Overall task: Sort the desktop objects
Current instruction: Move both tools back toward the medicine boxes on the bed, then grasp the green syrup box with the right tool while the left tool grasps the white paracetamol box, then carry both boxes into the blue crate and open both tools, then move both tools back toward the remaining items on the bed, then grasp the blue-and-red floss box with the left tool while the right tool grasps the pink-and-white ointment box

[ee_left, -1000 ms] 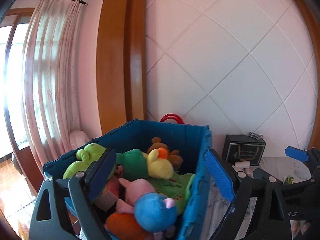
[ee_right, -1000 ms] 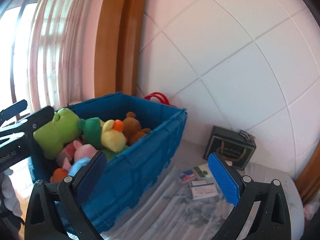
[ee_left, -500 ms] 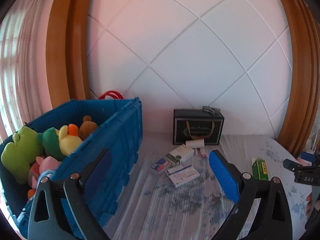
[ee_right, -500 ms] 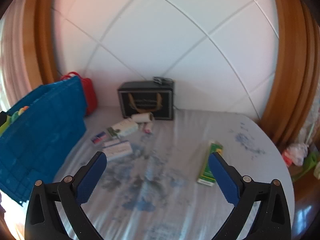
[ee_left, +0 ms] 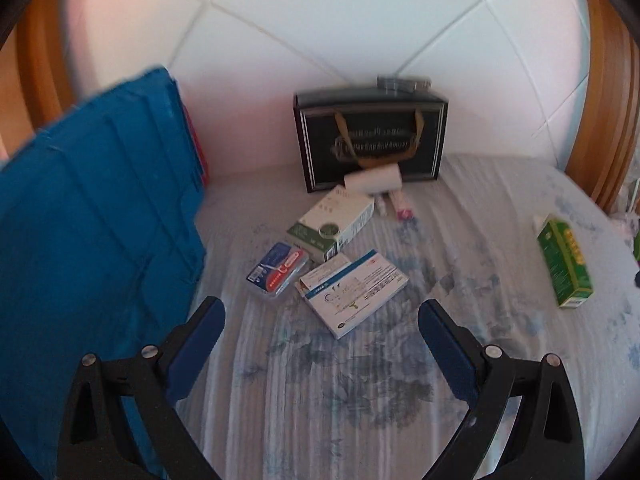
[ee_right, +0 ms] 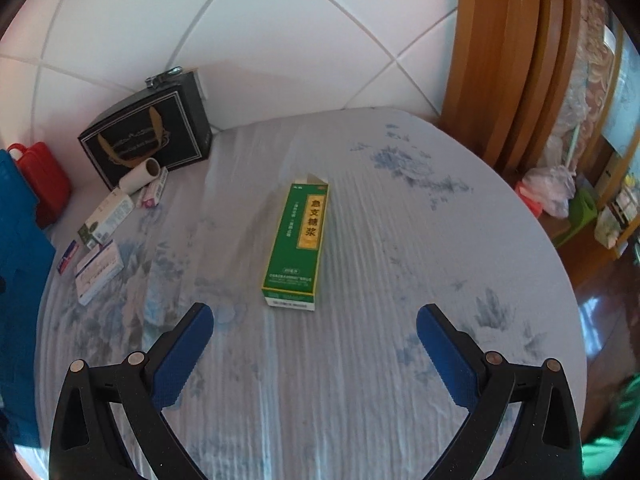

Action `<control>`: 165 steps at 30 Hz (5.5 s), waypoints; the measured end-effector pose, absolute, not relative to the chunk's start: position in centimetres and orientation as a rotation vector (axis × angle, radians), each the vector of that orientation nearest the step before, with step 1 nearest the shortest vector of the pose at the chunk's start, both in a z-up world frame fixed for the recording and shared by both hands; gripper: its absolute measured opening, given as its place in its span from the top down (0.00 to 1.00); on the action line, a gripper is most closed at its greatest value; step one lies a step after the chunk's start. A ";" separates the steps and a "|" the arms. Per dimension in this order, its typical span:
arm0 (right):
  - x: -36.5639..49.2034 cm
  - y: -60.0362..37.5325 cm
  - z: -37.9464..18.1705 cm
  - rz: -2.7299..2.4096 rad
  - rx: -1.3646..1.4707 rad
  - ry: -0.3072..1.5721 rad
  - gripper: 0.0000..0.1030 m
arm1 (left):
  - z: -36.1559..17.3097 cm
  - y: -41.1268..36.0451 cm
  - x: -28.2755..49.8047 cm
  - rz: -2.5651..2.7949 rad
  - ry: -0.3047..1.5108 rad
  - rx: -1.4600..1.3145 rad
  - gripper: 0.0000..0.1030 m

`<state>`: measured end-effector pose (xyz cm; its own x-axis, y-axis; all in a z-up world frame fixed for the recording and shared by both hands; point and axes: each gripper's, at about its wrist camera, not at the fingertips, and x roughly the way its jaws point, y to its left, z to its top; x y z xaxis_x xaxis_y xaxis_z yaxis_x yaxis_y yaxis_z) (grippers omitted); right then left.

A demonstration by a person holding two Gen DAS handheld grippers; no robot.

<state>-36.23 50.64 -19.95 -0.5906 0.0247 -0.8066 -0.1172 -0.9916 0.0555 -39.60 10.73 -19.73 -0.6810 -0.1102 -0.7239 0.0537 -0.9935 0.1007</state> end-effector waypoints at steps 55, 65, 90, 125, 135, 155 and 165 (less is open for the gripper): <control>-47.3 50.1 -30.2 2.536 -1.643 0.198 0.49 | -32.1 19.0 -51.2 -2.725 -0.105 1.672 0.28; -38.6 47.4 -23.6 2.747 -1.544 0.275 0.49 | -21.5 14.3 -39.4 -2.860 -0.071 1.427 0.28; -23.7 16.8 -2.2 3.624 -0.968 -0.011 0.48 | 0.3 -5.0 -13.1 -2.676 -0.094 0.542 0.28; -17.6 -5.3 -3.0 3.687 -1.002 -0.462 0.00 | -3.7 -18.8 -10.7 -2.546 0.114 0.670 0.21; -18.3 3.3 -2.0 3.709 -0.931 -0.333 0.00 | -0.8 -10.8 -10.1 -2.603 0.068 0.556 0.21; -27.5 28.9 -6.3 3.363 -1.023 -0.019 0.00 | -6.2 8.3 -22.3 -2.853 -0.013 0.839 0.21; -35.0 32.2 -13.4 3.137 -1.192 0.067 0.00 | -16.4 7.6 -33.8 -2.830 -0.044 1.171 0.21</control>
<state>-35.05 32.24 -13.37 -0.7276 -0.2130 -0.6521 0.1850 -0.9763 0.1125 -33.77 7.62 -16.37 -0.7052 -0.0836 -0.7040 0.0617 -0.9965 0.0565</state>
